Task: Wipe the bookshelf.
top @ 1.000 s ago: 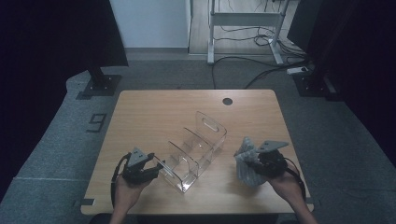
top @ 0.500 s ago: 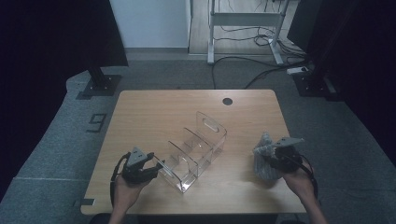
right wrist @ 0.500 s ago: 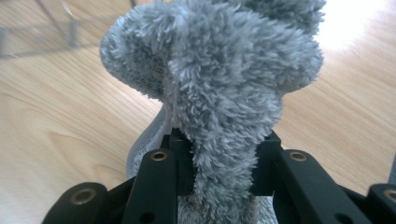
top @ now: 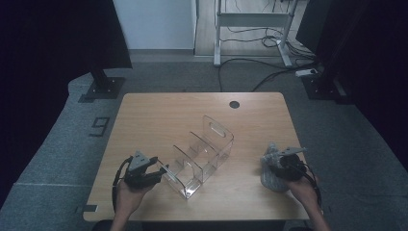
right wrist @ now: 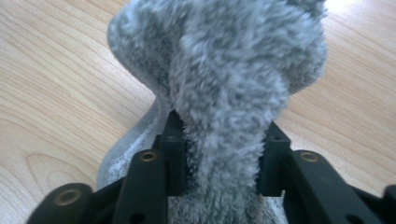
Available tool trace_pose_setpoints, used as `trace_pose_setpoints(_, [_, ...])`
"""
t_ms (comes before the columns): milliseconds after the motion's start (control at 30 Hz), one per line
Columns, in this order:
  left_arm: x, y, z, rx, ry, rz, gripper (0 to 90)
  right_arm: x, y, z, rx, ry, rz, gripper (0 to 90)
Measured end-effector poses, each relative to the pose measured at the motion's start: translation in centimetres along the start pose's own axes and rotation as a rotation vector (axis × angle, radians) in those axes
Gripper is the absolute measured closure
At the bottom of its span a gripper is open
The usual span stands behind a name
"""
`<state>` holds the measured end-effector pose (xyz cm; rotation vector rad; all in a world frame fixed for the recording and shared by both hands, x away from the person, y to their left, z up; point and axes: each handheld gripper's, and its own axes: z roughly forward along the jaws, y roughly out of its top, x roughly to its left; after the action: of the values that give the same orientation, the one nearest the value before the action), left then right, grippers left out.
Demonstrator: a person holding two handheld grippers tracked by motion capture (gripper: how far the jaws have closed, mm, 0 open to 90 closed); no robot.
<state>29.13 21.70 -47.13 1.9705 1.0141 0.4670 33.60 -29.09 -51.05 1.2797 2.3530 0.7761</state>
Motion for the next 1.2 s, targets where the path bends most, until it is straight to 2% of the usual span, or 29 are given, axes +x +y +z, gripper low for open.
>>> trace_pose_setpoints(167, [0.7, -0.2, -0.1, 0.001, -0.023, -0.043, 26.3, -0.3, 0.2, -0.8, 0.002, 0.018, 0.014, 36.1])
trace_pose_setpoints(267, [0.7, -0.3, -0.3, 0.005, -0.016, -0.044, 22.9, -0.2, 0.9, -2.0, -0.029, 0.036, 0.009, 29.9])
trace_pose_setpoints(367, [0.4, -0.3, -0.6, 0.009, -0.006, -0.032, 21.3, 0.0, 1.9, -3.0, -0.06, 0.039, -0.017, 28.3])
trace_pose_setpoints(533, [0.2, -0.5, -0.7, 0.005, -0.002, -0.016, 18.7, 1.0, 4.1, -3.8, -0.115, 0.087, -0.042, 27.5])
trace_pose_setpoints(633, [0.4, -0.8, -0.9, -0.014, -0.066, -0.011, 15.0, 1.9, 5.5, -3.5, -0.136, 0.12, -0.059, 27.3])
trace_pose_setpoints(733, [0.6, -1.3, -1.2, -0.038, -0.107, -0.011, 15.3, 2.8, 6.6, -3.0, -0.147, 0.151, -0.08, 27.3])
trace_pose_setpoints(900, [0.3, -1.7, -2.1, -0.022, -0.083, -0.004, 15.5, 4.4, 8.4, -1.7, -0.155, 0.195, -0.118, 27.5])
trace_pose_setpoints(967, [0.0, -1.9, -2.2, 0.001, -0.055, 0.005, 16.3, 4.8, 9.0, -1.2, -0.162, 0.214, -0.13, 27.7])
trace_pose_setpoints(1133, [-0.2, -2.1, -1.3, 0.05, -0.014, 0.003, 16.2, 5.5, 10.4, 0.0, -0.175, 0.257, -0.136, 27.4])
trace_pose_setpoints(1200, [-0.1, -2.1, -1.1, 0.05, -0.019, -0.007, 15.0, 5.7, 10.9, 0.4, -0.18, 0.287, -0.137, 26.7])
